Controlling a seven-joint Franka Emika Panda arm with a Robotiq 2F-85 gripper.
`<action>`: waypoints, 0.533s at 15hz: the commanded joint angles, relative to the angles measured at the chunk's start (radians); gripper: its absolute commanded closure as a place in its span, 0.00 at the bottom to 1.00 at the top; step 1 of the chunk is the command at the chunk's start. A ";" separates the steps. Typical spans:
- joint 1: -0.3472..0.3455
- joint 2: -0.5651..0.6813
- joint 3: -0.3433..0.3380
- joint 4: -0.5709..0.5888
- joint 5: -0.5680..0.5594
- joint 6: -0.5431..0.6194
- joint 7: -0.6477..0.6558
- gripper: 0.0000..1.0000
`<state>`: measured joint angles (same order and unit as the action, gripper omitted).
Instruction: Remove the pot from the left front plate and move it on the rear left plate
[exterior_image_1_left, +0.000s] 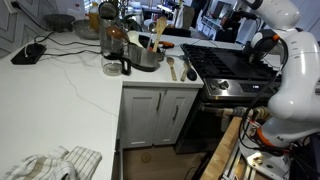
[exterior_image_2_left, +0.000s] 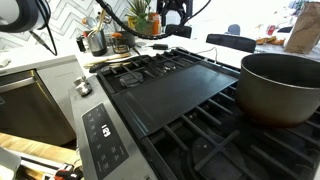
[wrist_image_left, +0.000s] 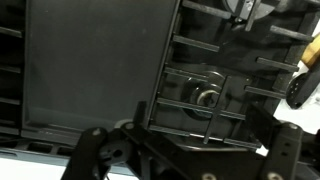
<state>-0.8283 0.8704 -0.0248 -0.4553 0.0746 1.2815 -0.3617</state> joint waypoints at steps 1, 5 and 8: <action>0.067 0.019 -0.008 0.010 -0.005 -0.024 0.074 0.00; 0.138 0.021 0.010 0.009 0.010 -0.047 0.051 0.00; 0.190 0.012 0.016 -0.005 0.006 -0.139 -0.008 0.00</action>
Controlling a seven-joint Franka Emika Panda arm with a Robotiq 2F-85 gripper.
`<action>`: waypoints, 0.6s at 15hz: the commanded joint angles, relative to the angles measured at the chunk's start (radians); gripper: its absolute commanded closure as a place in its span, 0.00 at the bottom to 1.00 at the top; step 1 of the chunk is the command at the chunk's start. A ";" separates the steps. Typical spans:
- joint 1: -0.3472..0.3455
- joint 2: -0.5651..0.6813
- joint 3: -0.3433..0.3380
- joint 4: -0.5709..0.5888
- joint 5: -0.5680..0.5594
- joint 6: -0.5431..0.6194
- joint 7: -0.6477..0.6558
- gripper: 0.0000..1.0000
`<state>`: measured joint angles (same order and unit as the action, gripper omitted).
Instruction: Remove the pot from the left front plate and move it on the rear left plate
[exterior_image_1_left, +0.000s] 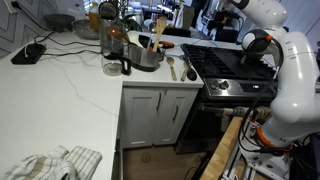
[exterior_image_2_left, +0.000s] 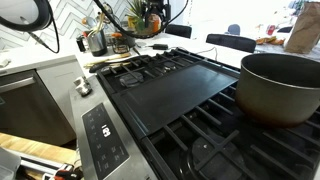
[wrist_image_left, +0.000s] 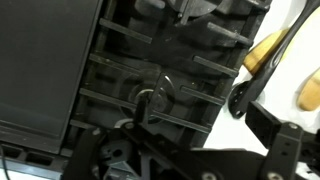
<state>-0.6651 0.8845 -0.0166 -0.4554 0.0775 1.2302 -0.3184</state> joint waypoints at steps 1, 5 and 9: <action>0.019 0.011 -0.005 0.022 0.006 -0.041 -0.013 0.00; 0.045 0.011 -0.004 0.022 0.006 -0.074 -0.030 0.00; 0.039 0.011 -0.004 0.022 0.005 -0.074 -0.038 0.00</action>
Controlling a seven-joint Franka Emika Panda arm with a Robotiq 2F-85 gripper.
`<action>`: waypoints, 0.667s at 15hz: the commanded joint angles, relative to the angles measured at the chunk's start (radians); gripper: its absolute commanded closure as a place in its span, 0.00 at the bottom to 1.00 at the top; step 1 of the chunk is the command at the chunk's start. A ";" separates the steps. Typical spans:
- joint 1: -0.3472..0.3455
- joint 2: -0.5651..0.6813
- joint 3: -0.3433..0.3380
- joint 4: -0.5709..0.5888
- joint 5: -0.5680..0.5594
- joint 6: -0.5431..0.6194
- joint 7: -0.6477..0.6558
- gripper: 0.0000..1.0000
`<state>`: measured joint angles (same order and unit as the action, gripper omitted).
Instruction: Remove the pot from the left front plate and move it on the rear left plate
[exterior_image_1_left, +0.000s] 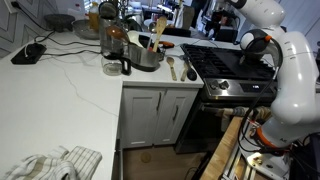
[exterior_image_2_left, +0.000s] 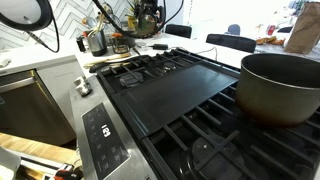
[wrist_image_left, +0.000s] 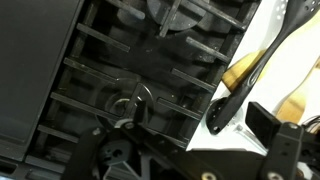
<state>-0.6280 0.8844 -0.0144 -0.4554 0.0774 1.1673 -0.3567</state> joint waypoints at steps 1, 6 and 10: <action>0.025 0.016 -0.030 0.026 -0.024 0.025 0.042 0.00; 0.178 0.000 -0.042 -0.004 -0.077 0.042 0.069 0.00; 0.323 -0.001 -0.039 -0.001 -0.109 0.022 0.107 0.00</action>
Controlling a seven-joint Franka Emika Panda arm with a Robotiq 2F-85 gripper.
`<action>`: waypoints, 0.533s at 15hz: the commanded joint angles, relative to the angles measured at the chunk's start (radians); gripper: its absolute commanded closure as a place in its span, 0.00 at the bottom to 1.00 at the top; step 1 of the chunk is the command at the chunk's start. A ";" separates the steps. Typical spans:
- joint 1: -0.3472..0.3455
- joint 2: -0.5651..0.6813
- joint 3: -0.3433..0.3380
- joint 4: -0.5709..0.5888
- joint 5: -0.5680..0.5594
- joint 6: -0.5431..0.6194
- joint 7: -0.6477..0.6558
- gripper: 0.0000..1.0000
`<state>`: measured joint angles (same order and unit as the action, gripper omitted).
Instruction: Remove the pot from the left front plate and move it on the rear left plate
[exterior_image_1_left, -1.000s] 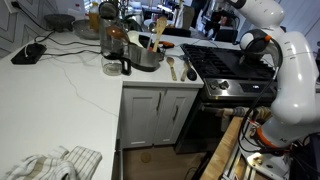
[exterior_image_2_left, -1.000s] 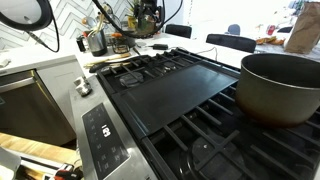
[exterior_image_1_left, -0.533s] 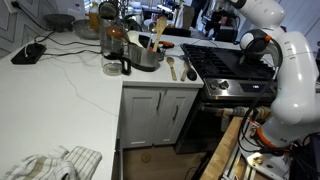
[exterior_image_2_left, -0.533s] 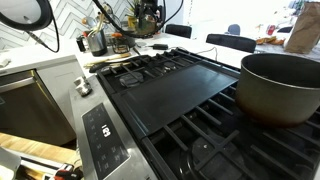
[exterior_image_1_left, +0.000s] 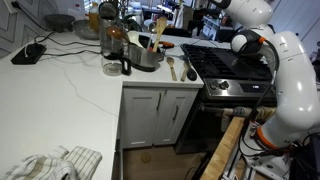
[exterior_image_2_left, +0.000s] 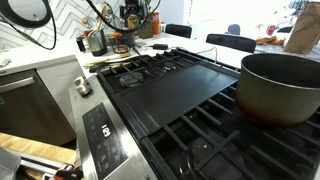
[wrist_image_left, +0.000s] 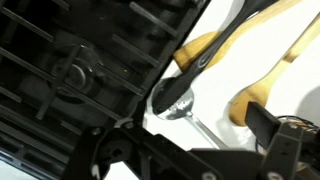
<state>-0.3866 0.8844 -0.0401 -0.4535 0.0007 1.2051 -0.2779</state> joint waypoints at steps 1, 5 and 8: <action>0.115 0.000 -0.013 -0.001 -0.040 -0.015 0.032 0.00; 0.236 -0.006 -0.015 -0.003 -0.081 -0.011 0.026 0.00; 0.258 -0.004 -0.006 -0.004 -0.080 -0.002 0.027 0.00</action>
<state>-0.1286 0.8828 -0.0465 -0.4531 -0.0795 1.2019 -0.2525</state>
